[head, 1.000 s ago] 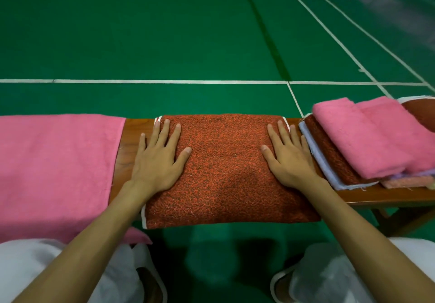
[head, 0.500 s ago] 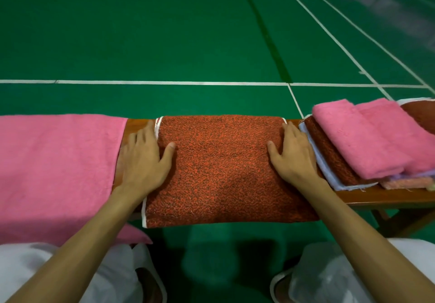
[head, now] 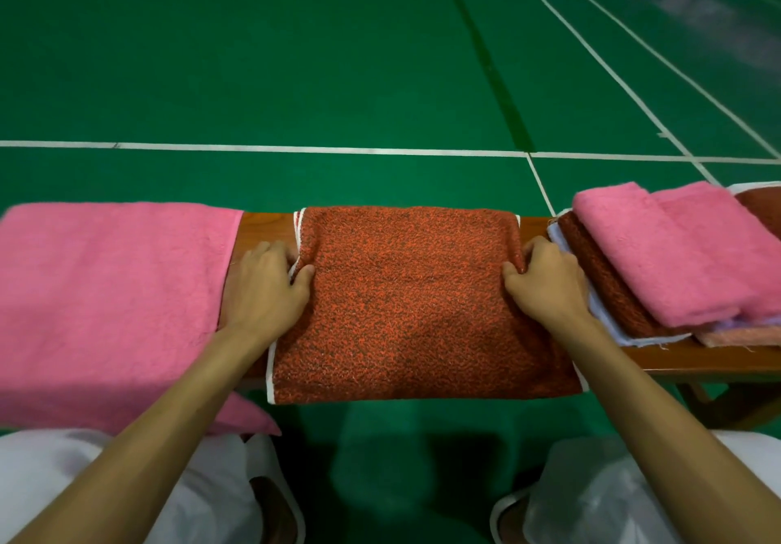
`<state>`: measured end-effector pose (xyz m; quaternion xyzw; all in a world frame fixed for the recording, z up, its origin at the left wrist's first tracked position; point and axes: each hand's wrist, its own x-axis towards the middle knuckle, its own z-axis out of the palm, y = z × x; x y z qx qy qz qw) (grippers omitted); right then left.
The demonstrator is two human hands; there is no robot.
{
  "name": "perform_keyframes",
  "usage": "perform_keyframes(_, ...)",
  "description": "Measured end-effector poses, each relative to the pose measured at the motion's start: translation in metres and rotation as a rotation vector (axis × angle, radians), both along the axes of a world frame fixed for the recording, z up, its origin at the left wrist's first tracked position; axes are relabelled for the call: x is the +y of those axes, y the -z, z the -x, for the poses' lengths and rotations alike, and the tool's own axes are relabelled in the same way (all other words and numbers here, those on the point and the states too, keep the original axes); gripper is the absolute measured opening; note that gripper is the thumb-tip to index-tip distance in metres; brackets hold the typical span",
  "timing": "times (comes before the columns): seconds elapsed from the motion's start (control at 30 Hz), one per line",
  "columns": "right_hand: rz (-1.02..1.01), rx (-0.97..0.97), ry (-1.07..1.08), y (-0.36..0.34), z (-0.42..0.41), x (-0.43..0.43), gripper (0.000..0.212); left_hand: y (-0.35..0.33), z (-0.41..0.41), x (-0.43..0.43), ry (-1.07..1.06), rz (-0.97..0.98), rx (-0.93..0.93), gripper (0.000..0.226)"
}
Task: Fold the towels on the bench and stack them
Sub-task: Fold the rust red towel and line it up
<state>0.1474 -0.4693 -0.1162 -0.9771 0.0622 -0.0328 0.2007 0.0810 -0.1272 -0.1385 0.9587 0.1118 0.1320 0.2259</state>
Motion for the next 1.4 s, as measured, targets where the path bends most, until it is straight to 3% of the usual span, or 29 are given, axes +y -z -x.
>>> perform_keyframes(0.13, -0.145, -0.041, -0.012, 0.000, -0.002, -0.007, 0.019, -0.003, 0.000, 0.001, 0.045, 0.113, -0.029, 0.017)
perform_keyframes(0.27, -0.591, -0.021, 0.001, -0.002, -0.006, -0.015, 0.011, -0.019, 0.000, 0.003, -0.009, 0.608, 0.013, 0.016)
perform_keyframes(0.37, -0.927, -0.002, -0.003, 0.000, -0.004, -0.014, 0.032, -0.031, 0.004, -0.003, -0.051, 0.961, 0.035, 0.021)
perform_keyframes(0.47, -1.090, -0.015, -0.055, -0.004, -0.003, -0.016, 0.058, -0.039, 0.007, 0.002, -0.045, 1.105, 0.061, 0.047)
perform_keyframes(0.57, -1.187, -0.008, -0.099, -0.012, -0.002, -0.021, 0.060, -0.047, 0.008, 0.008, 0.012, 1.187, 0.072, 0.055)
perform_keyframes(0.8, -1.204, -0.020, -0.169, -0.028, 0.000, -0.032, 0.044, -0.063, 0.013, 0.018, 0.093, 1.163, 0.060, 0.036)
perform_keyframes(1.03, -1.251, -0.082, -0.204, -0.052, 0.011, -0.039, 0.040, -0.073, 0.015, 0.038, 0.136, 0.970, -0.010, 0.033)
perform_keyframes(1.3, -0.870, -0.146, -0.299, -0.103, 0.025, -0.053, 0.034, -0.105, 0.027, 0.037, 0.172, 0.692, -0.084, 0.014)
perform_keyframes(1.4, -0.566, -0.287, -0.280, -0.114, 0.021, -0.052, 0.030, -0.108, 0.022, 0.036, 0.147, 0.643, -0.087, 0.012)
